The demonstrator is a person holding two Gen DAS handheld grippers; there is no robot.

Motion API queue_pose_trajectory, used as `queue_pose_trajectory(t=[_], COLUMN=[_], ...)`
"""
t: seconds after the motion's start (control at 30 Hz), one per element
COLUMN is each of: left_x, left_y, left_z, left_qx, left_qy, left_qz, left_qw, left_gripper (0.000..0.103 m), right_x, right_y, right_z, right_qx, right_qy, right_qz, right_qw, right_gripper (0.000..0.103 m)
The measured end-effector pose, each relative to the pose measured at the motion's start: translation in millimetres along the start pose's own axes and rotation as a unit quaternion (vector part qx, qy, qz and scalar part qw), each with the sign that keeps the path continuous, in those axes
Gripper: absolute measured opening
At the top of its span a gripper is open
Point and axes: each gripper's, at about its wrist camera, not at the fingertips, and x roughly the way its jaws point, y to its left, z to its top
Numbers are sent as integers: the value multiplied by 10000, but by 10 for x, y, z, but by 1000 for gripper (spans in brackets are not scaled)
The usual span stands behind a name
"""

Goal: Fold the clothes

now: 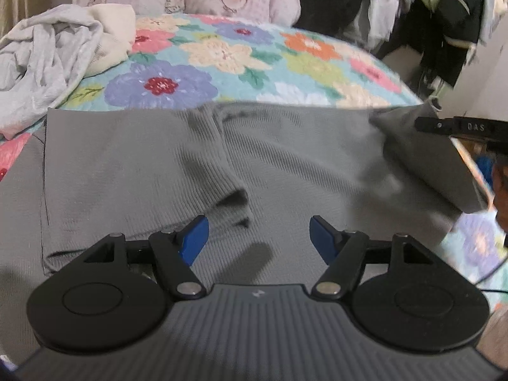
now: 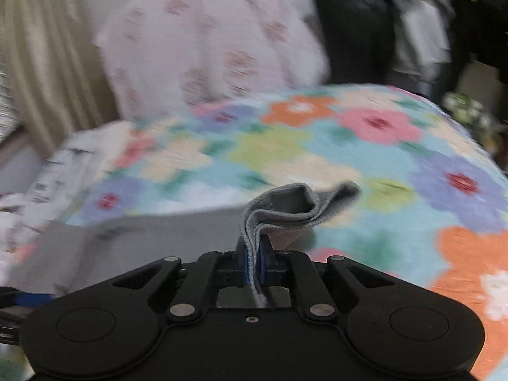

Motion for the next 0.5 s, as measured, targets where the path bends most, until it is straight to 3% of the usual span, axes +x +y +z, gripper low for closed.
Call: queue_pose_trajectory(t=[0.17,0.3,0.37,0.4,0.43,0.5], left_x=[-110,-111,-109,-110,-108,-76], left_y=[227,404,447,462,471,481], left_z=[90,82,40,16,-7,-41], left_qx=[-463,-836,-886,-892,-890,-890], left_qy=[-304,-250,-191,-175,-160,-107], left_qz=[-232,-265,-288,-319,-361,-408], left_qw=[9982,9958,9955,9953,9953,9951], left_gripper=[71,71,71,71,71,71], right_x=[244,647,685,619,531,339], right_y=[861,1285,1239,1154,1041,780], right_z=[243,179,74,29,-5,-23], right_qx=[-3,34,78,148,228,377], right_qy=[205,913,1097,1094,1048,872], right_qz=[884,1429,1645,1776,1878,1815], right_qw=[9959,9855,9802,9779,9763,9788], right_gripper=[10,15,18,23,37,43])
